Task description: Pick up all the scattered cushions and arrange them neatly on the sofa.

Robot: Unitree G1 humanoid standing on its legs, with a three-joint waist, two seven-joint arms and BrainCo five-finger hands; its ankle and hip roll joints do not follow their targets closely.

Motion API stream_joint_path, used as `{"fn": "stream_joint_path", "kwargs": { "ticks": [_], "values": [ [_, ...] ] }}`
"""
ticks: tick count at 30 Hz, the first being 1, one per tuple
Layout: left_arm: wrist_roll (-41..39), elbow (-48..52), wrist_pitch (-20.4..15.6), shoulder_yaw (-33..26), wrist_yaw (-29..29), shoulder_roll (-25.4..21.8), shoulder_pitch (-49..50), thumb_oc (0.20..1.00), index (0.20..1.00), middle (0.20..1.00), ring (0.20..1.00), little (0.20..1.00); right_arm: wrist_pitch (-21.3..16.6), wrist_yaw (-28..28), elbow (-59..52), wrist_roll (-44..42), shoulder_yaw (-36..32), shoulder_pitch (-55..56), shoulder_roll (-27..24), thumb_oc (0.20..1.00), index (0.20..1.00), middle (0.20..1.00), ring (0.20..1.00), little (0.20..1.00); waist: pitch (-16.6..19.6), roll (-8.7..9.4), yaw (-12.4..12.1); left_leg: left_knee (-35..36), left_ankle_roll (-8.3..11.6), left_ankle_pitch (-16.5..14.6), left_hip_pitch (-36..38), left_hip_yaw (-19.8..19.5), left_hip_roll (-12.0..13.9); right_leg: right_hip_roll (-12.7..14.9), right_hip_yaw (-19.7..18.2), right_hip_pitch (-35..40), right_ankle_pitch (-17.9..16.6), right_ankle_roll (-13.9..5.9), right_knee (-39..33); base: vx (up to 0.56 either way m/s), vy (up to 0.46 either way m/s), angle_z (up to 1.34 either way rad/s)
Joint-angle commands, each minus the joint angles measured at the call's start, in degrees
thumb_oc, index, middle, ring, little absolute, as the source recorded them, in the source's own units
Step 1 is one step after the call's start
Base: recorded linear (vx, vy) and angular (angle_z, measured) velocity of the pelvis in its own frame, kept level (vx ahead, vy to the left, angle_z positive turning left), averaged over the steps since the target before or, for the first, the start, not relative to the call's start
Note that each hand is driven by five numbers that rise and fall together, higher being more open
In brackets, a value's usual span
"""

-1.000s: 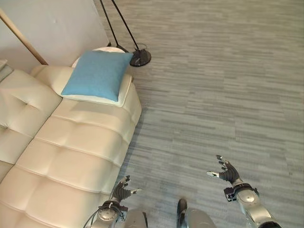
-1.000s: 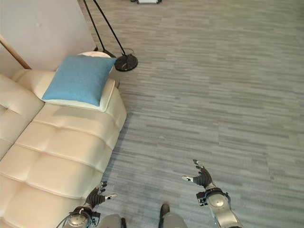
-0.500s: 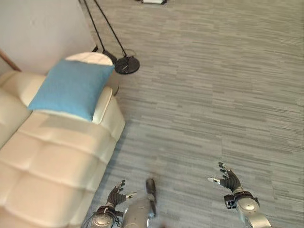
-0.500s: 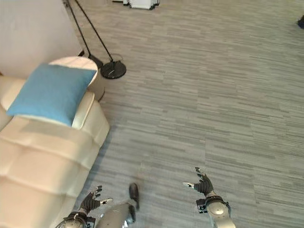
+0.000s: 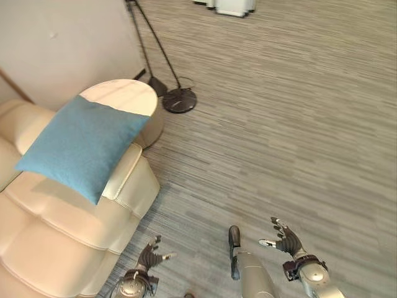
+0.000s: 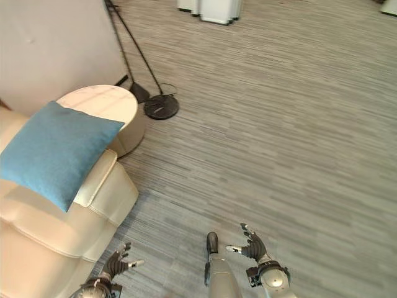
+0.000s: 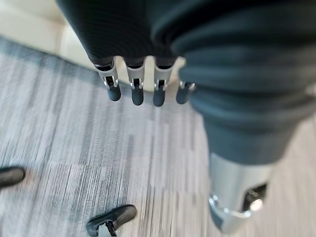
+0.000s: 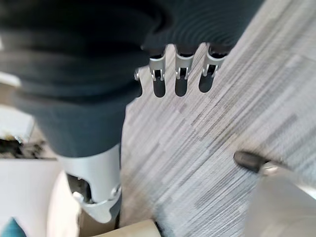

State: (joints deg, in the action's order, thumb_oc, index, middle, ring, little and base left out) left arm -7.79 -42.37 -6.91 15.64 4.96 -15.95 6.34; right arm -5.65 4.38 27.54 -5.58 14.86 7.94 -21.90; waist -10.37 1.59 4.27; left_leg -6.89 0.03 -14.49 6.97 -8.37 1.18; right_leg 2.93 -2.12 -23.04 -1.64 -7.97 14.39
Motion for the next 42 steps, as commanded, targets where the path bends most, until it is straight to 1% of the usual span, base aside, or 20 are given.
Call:
{"fn": "stream_joint_path", "kwargs": {
  "ticks": [1,3,6,9,10,11,14,16,20,22,25,26,28,30,32,34,35,38,40,42],
  "values": [
    [0.57,2.13,-3.09,-2.04,1.26,-1.42,-2.55,1.0,1.0,1.0,1.0,1.0,-2.39,0.02,-2.0,0.78,-2.33,-2.46,-1.67,1.0,1.0,1.0,1.0,1.0,-0.85,-0.83,-0.13,0.02,0.89,6.02,-1.63,4.39,-5.78,1.29,1.98,7.81,-1.04,-0.6,-5.12,0.38,-0.356,1.33],
    [-0.72,1.09,-3.14,-1.79,1.4,-0.99,-3.72,1.0,1.0,1.0,1.0,1.0,-3.2,-0.01,-2.21,-0.05,-2.94,-2.26,-2.4,1.0,1.0,1.0,1.0,1.0,-0.7,-0.65,-0.36,-10.35,4.04,10.93,-6.99,7.04,-2.77,2.17,5.47,12.61,0.33,1.08,-7.02,0.29,-0.35,0.92],
    [-1.47,0.26,-2.94,-2.07,1.61,-1.05,-4.52,1.0,1.0,1.0,1.0,1.0,-3.03,0.02,-2.37,-0.87,-2.87,-1.84,-3.08,1.0,1.0,1.0,1.0,1.0,-0.84,0.51,-0.6,-16.78,4.1,12.96,-12.48,14.36,1.09,3.08,8.39,16.31,2.46,3.03,-8.61,0.19,-0.203,1.21],
    [-1.63,0.34,-3.02,-2.34,1.77,-1.32,-4.57,1.0,1.0,1.0,1.0,1.0,-2.66,0.31,-1.82,-0.83,-3.32,-1.35,-3.59,1.0,1.0,1.0,1.0,1.0,-0.71,0.84,-1.42,-12.72,3.03,11.32,-15.03,18.99,3.43,3.04,10.67,19.11,4.63,3.51,-9.65,0.27,-0.103,0.26],
    [-1.59,0.36,-3.08,-2.93,2.04,-1.39,-4.07,1.0,1.0,1.0,1.0,1.0,-2.65,0.46,-1.85,-0.94,-3.67,-1.0,-3.5,1.0,1.0,1.0,1.0,1.0,-0.49,0.92,-2.02,-7.95,3.19,12.03,-16.89,20.5,4.65,2.94,12.34,21.05,6.33,3.42,-10.08,0.44,-0.038,0.53],
    [-1.59,0.3,-2.84,-3.5,2.4,-1.54,-3.71,1.0,1.0,1.0,1.0,1.0,-2.44,0.64,-2.17,-0.87,-4.05,-0.63,-3.27,1.0,1.0,1.0,1.0,1.0,-0.25,0.81,-2.58,-3.75,3.98,15.45,-18.71,21.76,5.9,2.27,13.41,22.53,7.57,3.55,-9.97,0.43,0.004,0.57],
    [-1.75,0.55,-2.57,-4.12,2.55,-1.7,-2.98,1.0,1.0,1.0,1.0,1.0,-2.2,0.56,-2.18,-0.85,-4.31,-0.24,-2.98,1.0,1.0,1.0,1.0,1.0,-0.02,0.83,-2.46,-2.32,4.77,15.69,-18.15,23.34,6.2,2.23,14.37,24.38,9.2,3.17,-9.31,0.29,0.048,0.31],
    [-1.77,0.47,-2.49,-5.09,2.41,-1.65,-2.09,1.0,1.0,1.0,1.0,1.0,-2.0,-0.01,-2.84,-0.55,-4.5,0.42,-2.56,1.0,1.0,1.0,1.0,1.0,0.57,0.45,-2.53,-1.57,3.76,16.3,-17.49,25.26,5.91,2.68,15.29,25.34,8.9,2.88,-8.64,0.2,0.165,0.1],
    [-2.34,0.69,-2.8,-5.61,2.2,-2.12,-1.3,1.0,1.0,1.0,1.0,1.0,-1.8,-0.66,-2.97,0.59,-3.96,-0.13,-1.83,1.0,1.0,1.0,1.0,1.0,2.06,1.3,-3.97,-1.79,1.59,12.61,-15.85,23.21,2.08,5.84,14.39,25.87,7.54,0.47,-5.88,0.34,0.311,0.1],
    [-2.71,1.28,-2.66,-5.73,2.37,-2.34,-1.32,1.0,1.0,1.0,1.0,1.0,-1.62,-0.88,-2.94,1.23,-3.49,-1.11,-1.45,1.0,1.0,1.0,1.0,1.0,2.0,1.67,-4.63,-1.62,-0.25,11.02,-14.62,22.9,-0.06,8.77,13.51,23.28,2.56,-1.51,-0.1,0.19,0.31,0.06],
    [-2.33,2.38,-2.55,-5.66,2.0,-3.14,-1.29,1.0,1.0,1.0,1.0,1.0,-1.59,-1.27,-3.27,0.98,-3.05,-1.79,-0.71,1.0,1.0,1.0,1.0,1.0,1.37,1.12,-4.55,-0.04,-2.0,10.14,-12.04,21.29,-1.79,9.94,11.87,19.73,-1.1,-1.38,8.11,0.21,0.288,-0.34],
    [-1.73,1.87,-2.62,-5.54,2.08,-3.57,-1.51,1.0,1.0,1.0,1.0,1.0,-1.8,-1.09,-2.41,1.12,-2.56,-2.23,-0.25,1.0,1.0,1.0,1.0,1.0,1.25,0.83,-4.8,0.49,-2.48,9.51,-10.91,21.06,-2.13,11.53,13.98,18.96,-2.55,-1.45,9.55,0.21,0.189,-0.02],
    [-1.75,1.78,-2.6,-5.45,1.89,-3.66,-1.59,1.0,1.0,1.0,1.0,1.0,-1.85,-1.11,-2.21,1.02,-2.39,-2.45,0.05,1.0,1.0,1.0,1.0,1.0,1.22,0.57,-4.73,1.12,-2.46,9.49,-10.27,20.48,-2.16,11.7,14.8,18.55,-2.33,-1.27,9.9,0.14,0.078,0.7],
    [-1.9,2.21,-2.93,-5.05,1.5,-3.92,-1.5,1.0,1.0,1.0,1.0,1.0,-1.83,-1.51,-2.53,0.7,-2.34,-1.93,-0.07,1.0,1.0,1.0,1.0,1.0,1.07,0.55,-3.68,1.83,-2.11,10.21,-8.96,17.82,-3.01,7.36,12.02,17.27,-0.03,-0.69,8.71,0.19,0.052,0.71],
    [-1.79,1.96,-2.86,-5.24,1.66,-4.13,-1.35,1.0,1.0,1.0,1.0,1.0,-1.74,-1.27,-2.17,0.79,-2.19,-2.14,-0.13,1.0,1.0,1.0,1.0,1.0,1.07,0.74,-3.96,2.03,-2.09,9.79,-8.47,17.21,-3.27,7.53,13.4,17.13,0.06,-1.07,7.18,0.13,-0.001,0.99],
    [-1.6,0.99,-2.83,-4.97,1.58,-3.78,-1.39,1.0,1.0,1.0,1.0,1.0,-1.77,-1.11,-1.6,0.91,-1.93,-2.3,-0.05,1.0,1.0,1.0,1.0,1.0,0.73,0.91,-3.2,2.77,-1.66,9.82,-7.33,14.7,-3.79,3.68,11.01,15.07,3.99,-0.36,5.25,0.13,-0.04,0.56],
    [-1.56,0.75,-2.89,-5.05,1.55,-3.76,-1.55,1.0,1.0,1.0,1.0,1.0,-1.78,-1.0,-1.43,0.76,-1.92,-2.37,-0.16,1.0,1.0,1.0,1.0,1.0,0.78,1.22,-3.11,2.34,-1.46,9.76,-7.49,13.99,-4.28,2.85,10.07,14.89,3.96,-0.45,3.14,0.09,-0.04,0.2],
    [-1.5,0.31,-3.06,-4.9,1.66,-3.68,-1.8,1.0,1.0,1.0,1.0,1.0,-2.06,-0.68,-0.84,0.42,-1.67,-2.72,-0.41,1.0,1.0,1.0,1.0,1.0,0.46,1.56,-3.05,1.76,-1.06,9.28,-7.32,12.68,-5.03,1.92,8.96,15.44,3.64,-0.22,-0.95,0.08,-0.079,0.59],
    [-1.06,-0.66,-3.09,-4.89,1.76,-3.55,-1.95,1.0,1.0,1.0,1.0,1.0,-2.04,-0.73,-0.75,0.33,-1.25,-2.72,-0.36,1.0,1.0,1.0,1.0,1.0,0.69,1.82,-2.72,1.39,-0.77,8.74,-6.97,11.08,-5.72,0.26,5.62,14.96,3.65,0.08,-3.29,0.11,-0.084,0.41],
    [-0.87,-0.99,-3.12,-4.98,1.73,-3.48,-1.92,1.0,1.0,1.0,1.0,1.0,-2.07,-0.85,-0.68,0.27,-1.1,-2.66,-0.3,1.0,1.0,1.0,1.0,1.0,0.69,1.93,-2.68,0.93,-0.4,8.3,-6.91,10.9,-5.91,0.18,5.55,15.8,3.48,0.21,-4.43,0.08,-0.113,0.15]
  ]
}}
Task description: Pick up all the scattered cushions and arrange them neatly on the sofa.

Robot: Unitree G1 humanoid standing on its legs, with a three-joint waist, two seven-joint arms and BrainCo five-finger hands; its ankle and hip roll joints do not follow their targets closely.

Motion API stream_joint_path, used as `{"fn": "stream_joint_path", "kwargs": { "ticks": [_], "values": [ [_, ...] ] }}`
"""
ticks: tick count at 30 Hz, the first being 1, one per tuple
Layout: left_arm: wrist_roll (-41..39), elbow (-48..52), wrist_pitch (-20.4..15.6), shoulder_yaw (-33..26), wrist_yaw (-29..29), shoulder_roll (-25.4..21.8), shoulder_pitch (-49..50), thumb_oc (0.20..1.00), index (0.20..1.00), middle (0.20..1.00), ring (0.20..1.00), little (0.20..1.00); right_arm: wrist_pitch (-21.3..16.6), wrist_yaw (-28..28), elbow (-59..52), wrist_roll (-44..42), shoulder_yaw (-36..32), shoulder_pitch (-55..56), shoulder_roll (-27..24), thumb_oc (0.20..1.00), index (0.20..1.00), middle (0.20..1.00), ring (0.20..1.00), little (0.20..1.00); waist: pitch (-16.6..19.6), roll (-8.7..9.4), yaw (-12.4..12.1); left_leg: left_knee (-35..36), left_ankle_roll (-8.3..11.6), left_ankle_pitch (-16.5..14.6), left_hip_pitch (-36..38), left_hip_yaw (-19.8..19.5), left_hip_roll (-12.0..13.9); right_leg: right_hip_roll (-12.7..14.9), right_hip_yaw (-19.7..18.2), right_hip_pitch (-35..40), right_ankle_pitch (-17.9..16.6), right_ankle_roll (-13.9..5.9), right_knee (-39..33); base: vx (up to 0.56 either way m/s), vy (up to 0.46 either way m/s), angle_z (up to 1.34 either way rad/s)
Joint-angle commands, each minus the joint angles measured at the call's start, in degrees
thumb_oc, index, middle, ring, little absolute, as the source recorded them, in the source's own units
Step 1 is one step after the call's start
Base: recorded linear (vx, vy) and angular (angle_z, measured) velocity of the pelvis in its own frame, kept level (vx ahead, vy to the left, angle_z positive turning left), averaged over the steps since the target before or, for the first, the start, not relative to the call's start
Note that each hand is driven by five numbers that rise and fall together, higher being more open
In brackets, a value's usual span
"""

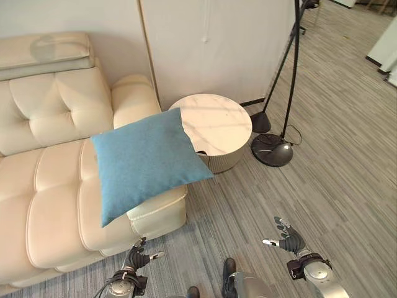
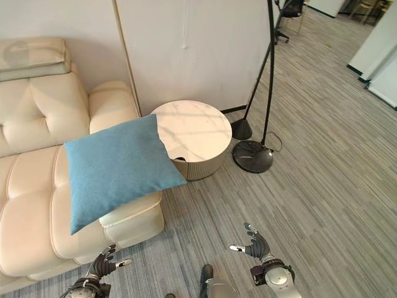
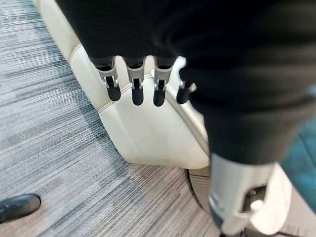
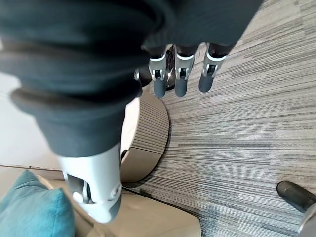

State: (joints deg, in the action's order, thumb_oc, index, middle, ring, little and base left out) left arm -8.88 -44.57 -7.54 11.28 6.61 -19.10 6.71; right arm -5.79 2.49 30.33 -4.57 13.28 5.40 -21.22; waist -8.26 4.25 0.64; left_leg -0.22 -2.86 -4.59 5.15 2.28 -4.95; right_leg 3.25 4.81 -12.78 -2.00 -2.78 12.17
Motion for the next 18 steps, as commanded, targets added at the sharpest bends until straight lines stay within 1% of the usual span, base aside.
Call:
{"fn": "stream_joint_path", "kwargs": {
  "ticks": [1,2,3,4,6,7,8,9,10,11,12,13,14,15,16,17,18],
  "values": [
    [0.22,0.7,-2.45,-0.6,0.25,-0.18,-2.49,1.0,1.0,1.0,1.0,1.0,-1.91,1.05,-3.38,-0.67,0.75,-0.17,-1.24,1.0,1.0,1.0,1.0,1.0,-1.31,-0.61,0.66,-7.27,3.24,-1.91,-5.54,0.03,0.23,-0.12,-0.86,6.89,3.91,-4.55,-4.02,0.08,-0.179,-0.01],
    [0.35,0.49,-2.47,-0.46,0.17,-0.16,-2.61,1.0,1.0,1.0,1.0,1.0,-1.99,1.01,-3.27,-0.64,0.83,-0.18,-1.42,1.0,1.0,1.0,1.0,1.0,-1.27,-0.57,0.65,-8.06,4.0,-1.72,-5.99,0.41,0.63,-0.07,-0.31,7.66,4.05,-4.21,-4.9,0.06,-0.147,0.06],
    [0.35,0.49,-2.47,-0.46,0.17,-0.16,-2.61,1.0,1.0,1.0,1.0,1.0,-1.99,1.01,-3.27,-0.64,0.83,-0.18,-1.42,1.0,1.0,1.0,1.0,1.0,-1.27,-0.57,0.65,-8.06,4.0,-1.72,-5.99,0.41,0.63,-0.07,-0.31,7.66,4.05,-4.21,-4.9,0.04,-0.084,0.24],
    [0.31,0.56,-2.47,-0.35,0.05,-0.04,-2.52,1.0,1.0,1.0,1.0,1.0,-2.06,0.98,-3.22,-0.74,0.64,0.24,-1.48,1.0,1.0,1.0,1.0,1.0,-1.15,-0.46,0.88,-9.1,5.02,-1.38,-6.44,1.54,1.64,0.22,0.73,8.43,4.17,-3.89,-5.7,0.04,-0.089,0.34],
    [0.33,1.2,-2.42,-0.44,-0.07,-0.14,-2.3,1.0,1.0,1.0,1.0,1.0,-1.99,0.79,-3.51,-0.93,0.46,0.67,-1.79,1.0,1.0,1.0,1.0,1.0,-1.31,-0.26,1.37,-13.59,6.26,-0.65,-7.76,4.79,4.2,0.81,2.51,9.78,4.37,-3.34,-6.82,0.05,-0.129,0.46],
    [0.02,1.18,-2.32,-0.52,-0.26,-0.11,-2.24,1.0,1.0,1.0,1.0,1.0,-1.96,0.67,-3.14,-0.94,0.91,0.33,-2.32,1.0,1.0,1.0,1.0,1.0,-1.61,-0.33,1.31,-17.55,6.89,0.4,-8.85,7.25,6.2,0.8,3.41,10.8,4.89,-2.54,-7.01,0.06,-0.079,0.48],
    [-0.25,1.1,-2.32,-0.46,-0.33,0.08,-2.15,1.0,1.0,1.0,1.0,1.0,-1.84,0.56,-2.77,-0.76,1.12,0.23,-2.49,1.0,1.0,1.0,1.0,1.0,-1.71,-0.26,1.44,-18.25,7.06,0.95,-9.21,9.29,7.97,1.12,4.03,11.31,5.36,-2.42,-7.04,0.05,-0.043,0.42],
    [-0.25,1.1,-2.33,-0.46,-0.33,0.08,-2.15,1.0,1.0,1.0,1.0,1.0,-1.85,0.56,-2.76,-0.76,1.13,0.21,-2.49,1.0,1.0,1.0,1.0,1.0,-1.76,-0.29,1.39,-18.39,7.09,0.87,-9.23,9.32,8.04,1.06,3.99,11.33,5.37,-2.4,-7.02,0.09,0.073,0.12],
    [-0.15,1.14,-2.17,-0.65,-0.55,0.31,-1.71,1.0,1.0,1.0,1.0,1.0,-1.6,0.32,-2.59,-0.01,1.36,0.27,-2.92,1.0,1.0,1.0,1.0,1.0,-1.43,-0.14,1.26,-13.98,6.61,0.5,-8.99,12.32,11.54,1.87,4.87,12.47,6.52,-2.83,-7.54,0.07,0.073,0.06],
    [-0.14,1.16,-2.16,-0.64,-0.55,0.31,-1.68,1.0,1.0,1.0,1.0,1.0,-1.6,0.32,-2.6,0.0,1.36,0.29,-2.92,1.0,1.0,1.0,1.0,1.0,-1.55,-0.1,1.15,-13.85,6.6,0.5,-8.73,12.44,11.49,1.92,4.77,12.61,6.57,-2.86,-7.52,0.15,0.165,0.06],
    [0.09,1.22,-2.12,-0.35,-0.32,0.18,-1.65,1.0,1.0,1.0,1.0,1.0,-1.67,0.62,-2.81,0.07,1.15,0.33,-3.2,1.0,1.0,1.0,1.0,1.0,-1.36,-0.11,0.92,-9.08,7.56,3.05,-9.74,11.84,14.34,2.43,5.26,12.75,7.3,-3.27,-7.24,0.13,0.163,-0.12],
    [0.02,1.37,-2.12,-0.21,-0.11,0.16,-1.7,1.0,1.0,1.0,1.0,1.0,-1.6,0.75,-2.68,-0.13,0.85,0.61,-3.18,1.0,1.0,1.0,1.0,1.0,-1.24,-0.16,0.93,-6.29,8.54,6.13,-10.68,11.97,16.53,2.8,5.81,13.15,7.81,-3.64,-7.21,0.17,0.206,0.03],
    [-0.09,1.41,-2.02,-0.08,-0.03,0.14,-1.83,1.0,1.0,1.0,1.0,1.0,-1.51,0.85,-2.49,-0.17,0.61,0.78,-3.24,1.0,1.0,1.0,1.0,1.0,-1.13,-0.15,1.02,-4.4,9.07,7.87,-11.1,11.94,17.58,2.97,6.13,13.55,8.08,-3.86,-7.35,0.09,0.113,0.04],
    [-0.1,1.41,-2.02,-0.06,-0.02,0.14,-1.83,1.0,1.0,1.0,1.0,1.0,-1.51,0.84,-2.5,-0.17,0.61,0.79,-3.24,1.0,1.0,1.0,1.0,1.0,-1.13,-0.13,1.06,-4.18,9.09,8.01,-11.0,11.91,17.53,2.98,6.18,13.59,8.1,-3.85,-7.36,0.14,0.249,0.3],
    [-0.62,1.82,-2.13,-0.17,0.06,0.18,-1.72,1.0,1.0,1.0,1.0,1.0,-1.28,0.72,-1.97,0.24,0.09,1.13,-3.55,1.0,1.0,1.0,1.0,1.0,-0.53,-0.75,1.09,-0.94,9.94,8.94,-10.06,12.58,18.59,3.91,6.5,14.23,8.2,-4.8,-7.34,0.17,0.414,0.18],
    [-0.97,2.7,-2.18,-0.16,-0.11,0.12,-1.37,1.0,1.0,1.0,1.0,1.0,-1.15,0.64,-1.84,0.96,0.28,0.71,-3.69,1.0,1.0,1.0,1.0,1.0,-0.4,-1.29,0.91,-1.67,9.89,8.2,-9.95,10.68,17.55,4.89,6.0,13.88,7.6,-5.36,-6.4,0.19,0.521,0.0],
    [-1.05,2.7,-2.3,-0.13,-0.05,0.04,-1.46,1.0,1.0,1.0,1.0,1.0,-1.0,0.7,-1.57,1.14,0.48,0.19,-3.69,1.0,1.0,1.0,1.0,1.0,-0.66,-0.96,0.81,-2.56,9.7,7.33,-9.67,10.0,16.66,5.62,5.23,13.46,6.96,-5.76,-5.75,0.09,0.315,-0.26]
  ]
}}
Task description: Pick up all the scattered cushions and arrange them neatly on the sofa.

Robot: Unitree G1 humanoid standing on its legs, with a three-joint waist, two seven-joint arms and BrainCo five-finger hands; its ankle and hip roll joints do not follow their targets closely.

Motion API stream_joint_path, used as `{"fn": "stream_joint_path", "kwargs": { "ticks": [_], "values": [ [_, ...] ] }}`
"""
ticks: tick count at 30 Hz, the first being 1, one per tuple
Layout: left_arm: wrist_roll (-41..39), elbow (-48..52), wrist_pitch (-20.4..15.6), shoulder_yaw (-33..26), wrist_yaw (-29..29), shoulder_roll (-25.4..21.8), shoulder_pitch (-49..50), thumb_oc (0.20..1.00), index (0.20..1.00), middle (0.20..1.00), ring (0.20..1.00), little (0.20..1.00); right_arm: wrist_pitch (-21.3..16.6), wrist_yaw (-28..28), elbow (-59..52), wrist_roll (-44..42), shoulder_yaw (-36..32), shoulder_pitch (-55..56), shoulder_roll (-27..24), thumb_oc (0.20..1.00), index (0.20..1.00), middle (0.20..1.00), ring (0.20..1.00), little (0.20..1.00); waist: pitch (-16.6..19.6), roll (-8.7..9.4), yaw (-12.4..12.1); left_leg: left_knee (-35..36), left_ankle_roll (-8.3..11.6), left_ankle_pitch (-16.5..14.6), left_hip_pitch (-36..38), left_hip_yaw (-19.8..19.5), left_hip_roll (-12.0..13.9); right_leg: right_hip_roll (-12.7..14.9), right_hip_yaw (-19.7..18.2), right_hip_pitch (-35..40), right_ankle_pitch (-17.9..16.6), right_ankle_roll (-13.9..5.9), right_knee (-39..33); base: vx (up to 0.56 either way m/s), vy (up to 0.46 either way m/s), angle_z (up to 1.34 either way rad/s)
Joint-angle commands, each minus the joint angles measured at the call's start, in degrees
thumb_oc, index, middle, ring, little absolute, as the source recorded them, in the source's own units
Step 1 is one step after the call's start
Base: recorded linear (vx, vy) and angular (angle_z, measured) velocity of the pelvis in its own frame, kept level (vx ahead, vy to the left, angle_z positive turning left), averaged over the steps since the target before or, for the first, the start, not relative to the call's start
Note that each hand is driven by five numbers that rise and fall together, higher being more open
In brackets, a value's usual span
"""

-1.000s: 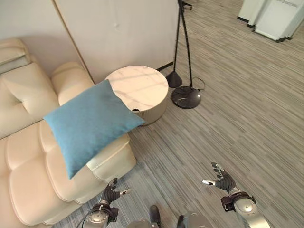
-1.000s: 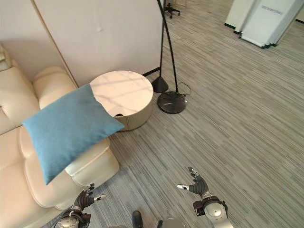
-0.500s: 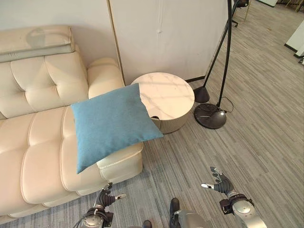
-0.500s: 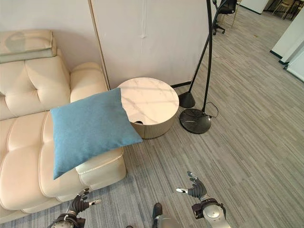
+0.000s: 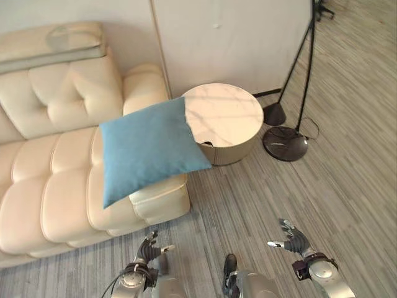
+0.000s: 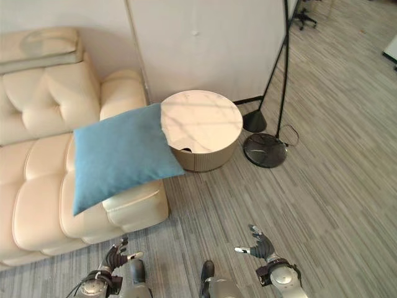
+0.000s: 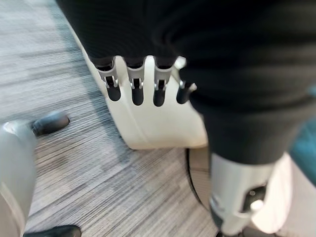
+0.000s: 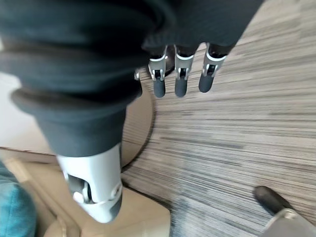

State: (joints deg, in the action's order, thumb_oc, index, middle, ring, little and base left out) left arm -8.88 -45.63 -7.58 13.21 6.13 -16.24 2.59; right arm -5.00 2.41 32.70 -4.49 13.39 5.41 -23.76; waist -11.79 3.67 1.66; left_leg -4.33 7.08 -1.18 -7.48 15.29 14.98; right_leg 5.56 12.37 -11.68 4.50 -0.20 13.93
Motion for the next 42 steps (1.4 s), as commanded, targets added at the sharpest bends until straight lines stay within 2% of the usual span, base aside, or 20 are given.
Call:
{"fn": "stream_joint_path", "kwargs": {
  "ticks": [1,4,5,7,11,13,17,23,27,28,30,31,32,34,36,37,39,40,41,42],
  "values": [
    [-1.05,3.76,-2.26,-2.07,0.42,-2.82,2.63,1.0,1.0,1.0,1.0,1.0,-1.79,0.78,-3.93,1.06,0.37,0.15,-1.15,1.0,1.0,1.0,1.0,1.0,2.99,-0.42,-0.23,1.58,-0.25,4.01,2.78,-3.01,-3.23,3.26,-2.36,12.19,0.32,-8.32,-7.58,0.05,0.213,-0.44],
    [-0.97,3.17,-2.48,-2.19,0.25,-3.45,2.57,1.0,1.0,1.0,1.0,1.0,-1.59,0.57,-3.82,0.95,0.62,-0.49,-0.37,1.0,1.0,1.0,1.0,1.0,3.33,0.86,-0.87,0.44,-1.51,1.86,3.06,-3.89,-5.89,5.63,-4.42,11.8,-3.22,-9.88,-8.65,0.08,0.284,-0.45],
    [-0.86,3.27,-2.51,-2.26,0.29,-3.8,2.44,1.0,1.0,1.0,1.0,1.0,-1.62,0.57,-3.71,0.84,0.48,-0.59,0.15,1.0,1.0,1.0,1.0,1.0,3.48,1.45,-0.97,0.75,-2.11,1.41,3.25,-3.68,-6.99,6.74,-4.96,11.1,-5.82,-10.74,-8.41,0.06,0.265,-0.23],
    [-0.58,3.87,-2.59,-1.99,0.03,-4.67,1.6,1.0,1.0,1.0,1.0,1.0,-1.64,0.54,-3.75,0.34,0.32,-0.49,1.09,1.0,1.0,1.0,1.0,1.0,3.66,1.76,-0.94,1.27,-3.19,0.9,3.05,-4.15,-8.51,7.25,-6.08,10.26,-6.17,-11.07,-7.47,0.05,0.264,-0.18],
    [0.16,3.4,-2.64,-2.12,0.28,-5.6,0.15,1.0,1.0,1.0,1.0,1.0,-1.73,0.53,-3.46,-0.2,0.91,-1.41,1.94,1.0,1.0,1.0,1.0,1.0,3.58,1.75,-0.71,1.49,-4.89,-0.53,3.44,-5.81,-11.43,6.21,-8.17,8.88,-6.42,-10.33,-7.24,0.07,0.208,0.08],
    [0.34,3.07,-2.65,-2.29,0.38,-5.73,-0.04,1.0,1.0,1.0,1.0,1.0,-1.8,0.43,-3.5,-0.35,1.11,-1.54,2.05,1.0,1.0,1.0,1.0,1.0,3.6,1.59,-0.63,1.66,-5.09,-0.82,3.68,-6.09,-11.9,5.85,-8.07,8.51,-6.24,-10.12,-8.03,0.09,0.107,0.13],
    [-0.51,1.48,-2.66,-3.11,0.63,-5.26,-0.07,1.0,1.0,1.0,1.0,1.0,-1.91,0.21,-3.6,-1.02,2.31,-2.76,2.05,1.0,1.0,1.0,1.0,1.0,2.4,1.19,-0.5,1.18,-6.29,-2.45,5.6,-8.53,-14.42,4.0,-8.54,4.75,-7.08,-9.74,-10.4,0.16,0.094,0.36],
    [-1.22,-0.26,-2.83,-4.62,1.22,-4.58,0.24,1.0,1.0,1.0,1.0,1.0,-2.46,0.11,-4.18,-0.75,3.21,-3.62,1.46,1.0,1.0,1.0,1.0,1.0,0.95,0.87,0.04,-0.06,-6.52,-5.21,8.78,-12.33,-17.19,2.24,-8.64,0.81,-7.95,-9.72,-10.86,0.2,0.0,0.32],
    [-2.03,-1.07,-2.86,-5.2,1.95,-4.39,-0.34,1.0,1.0,1.0,1.0,1.0,-2.74,0.02,-4.42,-0.65,3.5,-3.53,0.99,1.0,1.0,1.0,1.0,1.0,0.71,0.62,0.75,-0.86,-5.77,-6.67,10.7,-15.23,-17.97,1.48,-8.55,-1.73,-8.8,-9.94,-9.53,0.29,-0.137,0.45],
    [-1.91,-0.54,-2.9,-4.75,1.66,-4.56,-0.15,1.0,1.0,1.0,1.0,1.0,-2.74,-0.23,-5.44,-1.19,3.03,-2.8,0.64,1.0,1.0,1.0,1.0,1.0,0.93,1.13,0.93,-2.13,-5.08,-8.0,11.49,-16.34,-18.44,1.54,-8.82,-0.92,-8.11,-9.53,-7.87,0.28,-0.174,0.39],
    [-1.75,-0.43,-3.0,-4.71,1.62,-4.62,0.01,1.0,1.0,1.0,1.0,1.0,-2.88,-0.36,-5.69,-1.17,2.95,-2.4,0.35,1.0,1.0,1.0,1.0,1.0,1.34,1.07,1.05,-3.04,-4.5,-8.51,11.81,-16.88,-18.14,1.67,-8.54,-0.26,-7.59,-8.98,-7.39,0.26,-0.244,0.67],
    [-1.7,-0.4,-3.08,-4.83,1.8,-4.5,0.19,1.0,1.0,1.0,1.0,1.0,-3.25,0.03,-6.1,-1.24,2.45,-2.2,-0.26,1.0,1.0,1.0,1.0,1.0,1.7,0.73,1.22,-6.44,-2.82,-6.98,10.95,-16.62,-16.93,1.69,-7.48,1.3,-7.18,-7.86,-7.56,0.37,-0.405,1.07],
    [-2.18,-0.81,-3.05,-5.32,2.15,-4.22,0.27,1.0,1.0,1.0,1.0,1.0,-3.51,0.67,-6.87,-1.24,1.96,-2.64,-0.97,1.0,1.0,1.0,1.0,1.0,1.79,0.35,1.5,-10.91,-0.62,-3.34,9.15,-15.45,-14.96,1.48,-6.27,3.34,-6.77,-6.74,-8.41,0.26,-0.302,1.15],
    [-2.36,-0.43,-3.15,-5.45,2.19,-4.24,0.35,1.0,1.0,1.0,1.0,1.0,-3.67,0.86,-7.52,-1.59,1.78,-2.59,-1.27,1.0,1.0,1.0,1.0,1.0,1.68,0.2,1.61,-13.1,-0.18,-2.29,8.2,-14.62,-14.19,1.2,-5.89,4.57,-6.42,-6.2,-9.08,0.13,-0.149,0.95],
    [-2.71,0.19,-3.26,-5.84,2.4,-4.31,0.25,1.0,1.0,1.0,1.0,1.0,-4.16,1.3,-9.14,-3.14,0.84,-2.56,-1.62,1.0,1.0,1.0,1.0,1.0,1.7,0.12,1.85,-14.2,-0.18,-1.23,6.64,-11.45,-12.16,0.88,-5.14,7.14,-5.28,-5.61,-11.24,0.14,-0.108,0.4],
    [-3.28,0.51,-3.46,-6.12,2.48,-4.31,-0.32,1.0,1.0,1.0,1.0,1.0,-4.15,1.88,-10.23,-3.71,-0.08,-2.79,-2.14,1.0,1.0,1.0,1.0,1.0,1.86,0.1,2.09,-11.48,-0.75,-1.93,4.89,-8.71,-10.49,1.3,-4.47,8.8,-4.19,-5.62,-12.75,0.09,-0.017,0.34],
    [-3.34,1.12,-3.53,-6.18,2.97,-4.57,-0.92,1.0,1.0,1.0,1.0,1.0,-4.22,2.51,-11.35,-3.92,-0.63,-3.3,-2.52,1.0,1.0,1.0,1.0,1.0,1.75,0.36,1.98,-8.87,-1.13,-2.32,3.04,-7.27,-9.54,1.84,-4.1,9.53,-3.68,-5.73,-13.27,0.1,0.028,0.31],
    [-3.2,1.87,-3.56,-6.13,3.1,-4.9,-0.95,1.0,1.0,1.0,1.0,1.0,-4.12,2.9,-12.19,-3.59,-0.91,-3.6,-2.87,1.0,1.0,1.0,1.0,1.0,1.84,-0.17,1.77,-6.1,-1.66,-2.59,3.4,-7.45,-9.66,1.47,-4.25,9.56,-3.16,-5.81,-12.99,0.1,0.056,0.22],
    [-3.14,2.13,-3.58,-6.34,4.11,-5.31,-1.46,1.0,1.0,1.0,1.0,1.0,-4.24,3.79,-12.92,-3.58,-1.5,-4.31,-3.39,1.0,1.0,1.0,1.0,1.0,1.46,-0.4,1.91,-6.29,-1.15,-0.89,2.58,-8.13,-9.39,1.12,-4.37,9.4,-2.75,-5.76,-12.6,0.12,0.091,0.12],
    [-3.23,2.46,-3.71,-6.27,3.67,-5.61,-1.08,1.0,1.0,1.0,1.0,1.0,-4.07,3.38,-13.89,-3.64,-1.45,-4.66,-3.45,1.0,1.0,1.0,1.0,1.0,1.73,-0.81,2.13,-4.56,-1.48,-1.73,3.6,-8.57,-9.64,0.88,-4.87,9.09,-2.45,-5.86,-12.16,0.1,0.103,0.06]
  ]
}}
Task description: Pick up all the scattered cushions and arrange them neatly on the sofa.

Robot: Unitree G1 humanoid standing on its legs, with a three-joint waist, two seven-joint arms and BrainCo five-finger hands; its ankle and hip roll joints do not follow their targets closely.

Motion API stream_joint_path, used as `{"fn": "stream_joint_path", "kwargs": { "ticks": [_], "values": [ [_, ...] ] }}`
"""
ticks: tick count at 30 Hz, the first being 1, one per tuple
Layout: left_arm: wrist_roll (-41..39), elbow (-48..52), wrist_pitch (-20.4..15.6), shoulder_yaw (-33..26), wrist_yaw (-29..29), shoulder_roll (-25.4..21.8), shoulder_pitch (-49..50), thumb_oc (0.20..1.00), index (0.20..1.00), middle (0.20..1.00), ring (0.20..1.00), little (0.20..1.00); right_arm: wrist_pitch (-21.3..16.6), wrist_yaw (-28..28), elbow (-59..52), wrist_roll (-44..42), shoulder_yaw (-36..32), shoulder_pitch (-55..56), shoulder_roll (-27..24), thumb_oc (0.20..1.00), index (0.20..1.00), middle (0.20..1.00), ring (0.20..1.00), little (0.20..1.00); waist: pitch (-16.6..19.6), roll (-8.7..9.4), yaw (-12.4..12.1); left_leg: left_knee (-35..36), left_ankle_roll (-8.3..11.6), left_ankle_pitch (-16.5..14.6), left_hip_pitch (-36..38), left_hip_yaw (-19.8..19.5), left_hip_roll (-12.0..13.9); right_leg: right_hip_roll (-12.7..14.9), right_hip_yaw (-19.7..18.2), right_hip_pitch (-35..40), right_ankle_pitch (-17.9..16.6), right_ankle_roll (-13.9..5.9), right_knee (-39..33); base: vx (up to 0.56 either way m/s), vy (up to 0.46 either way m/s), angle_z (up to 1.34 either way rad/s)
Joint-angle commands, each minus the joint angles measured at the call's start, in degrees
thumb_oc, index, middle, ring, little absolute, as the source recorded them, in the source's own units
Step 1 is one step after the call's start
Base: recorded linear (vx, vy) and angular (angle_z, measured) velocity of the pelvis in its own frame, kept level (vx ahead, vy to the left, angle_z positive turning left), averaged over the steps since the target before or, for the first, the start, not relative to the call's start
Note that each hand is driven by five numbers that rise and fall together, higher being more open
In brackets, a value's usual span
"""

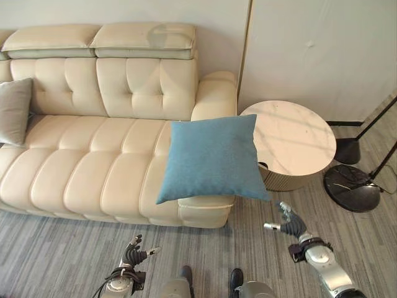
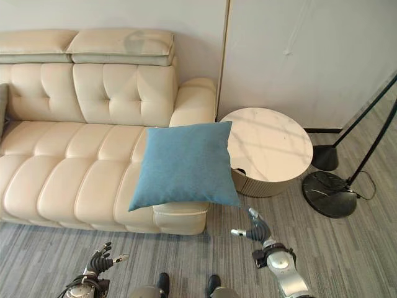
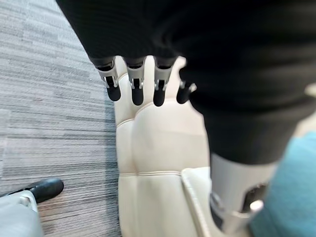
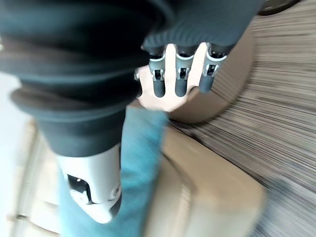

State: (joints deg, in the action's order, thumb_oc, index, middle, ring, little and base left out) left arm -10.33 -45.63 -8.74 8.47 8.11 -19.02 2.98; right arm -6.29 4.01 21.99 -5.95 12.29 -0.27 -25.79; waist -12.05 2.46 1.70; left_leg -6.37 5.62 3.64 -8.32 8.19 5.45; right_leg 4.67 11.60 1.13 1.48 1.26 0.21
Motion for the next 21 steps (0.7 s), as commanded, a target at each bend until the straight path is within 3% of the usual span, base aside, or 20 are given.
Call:
{"fn": "stream_joint_path", "kwargs": {
  "ticks": [1,4,11,18,21],
  "values": [
    [-2.63,2.82,-2.58,-1.92,1.6,-3.02,-1.82,1.0,1.0,1.0,1.0,1.0,-2.74,2.15,-3.41,-2.21,-0.49,0.29,-1.59,1.0,1.0,1.0,1.0,1.0,1.94,0.18,2.06,-2.04,-0.24,-6.99,4.67,-1.61,-0.46,1.71,-4.28,-3.78,0.91,-7.39,2.04,0.14,0.126,-0.08],
    [-3.27,3.77,-2.98,-2.37,1.97,-4.84,-3.99,1.0,1.0,1.0,1.0,1.0,-2.05,3.1,-1.49,-4.47,-0.61,-4.1,-0.41,1.0,1.0,1.0,1.0,1.0,2.68,0.65,1.36,0.65,-1.14,-7.66,5.4,-1.16,-2.02,2.3,-5.82,-4.77,0.02,-7.73,2.36,0.1,0.089,-0.39],
    [-5.33,1.92,-3.3,-0.57,3.28,-8.41,-12.18,1.0,1.0,1.0,1.0,1.0,-0.95,4.66,7.72,-8.69,2.23,-14.43,0.71,1.0,1.0,1.0,1.0,1.0,2.13,1.12,-0.06,2.58,-1.82,-7.48,5.14,-0.07,-2.8,2.61,-7.42,-7.42,-0.82,-8.24,2.48,0.01,0.02,-0.07],
    [-12.32,-8.09,-3.25,0.17,5.48,-10.52,-23.53,1.0,1.0,1.0,1.0,1.0,1.3,6.22,21.11,-8.83,8.39,-30.18,1.19,1.0,1.0,1.0,1.0,1.0,-1.2,1.44,-1.1,2.74,-1.87,-5.9,-0.85,-0.02,-2.45,2.04,-9.21,-15.63,-3.06,-8.41,3.41,-0.11,-0.016,-0.08],
    [-13.62,-16.5,-2.67,4.93,5.86,-11.32,-34.61,1.0,1.0,1.0,1.0,1.0,2.43,6.74,30.8,-8.37,14.25,-42.59,4.04,1.0,1.0,1.0,1.0,1.0,-4.55,1.18,-0.99,3.17,-1.36,-3.68,-4.74,-0.32,-1.67,1.63,-9.67,-20.01,-4.1,-8.49,4.13,-0.1,-0.008,-0.06]
  ]
}}
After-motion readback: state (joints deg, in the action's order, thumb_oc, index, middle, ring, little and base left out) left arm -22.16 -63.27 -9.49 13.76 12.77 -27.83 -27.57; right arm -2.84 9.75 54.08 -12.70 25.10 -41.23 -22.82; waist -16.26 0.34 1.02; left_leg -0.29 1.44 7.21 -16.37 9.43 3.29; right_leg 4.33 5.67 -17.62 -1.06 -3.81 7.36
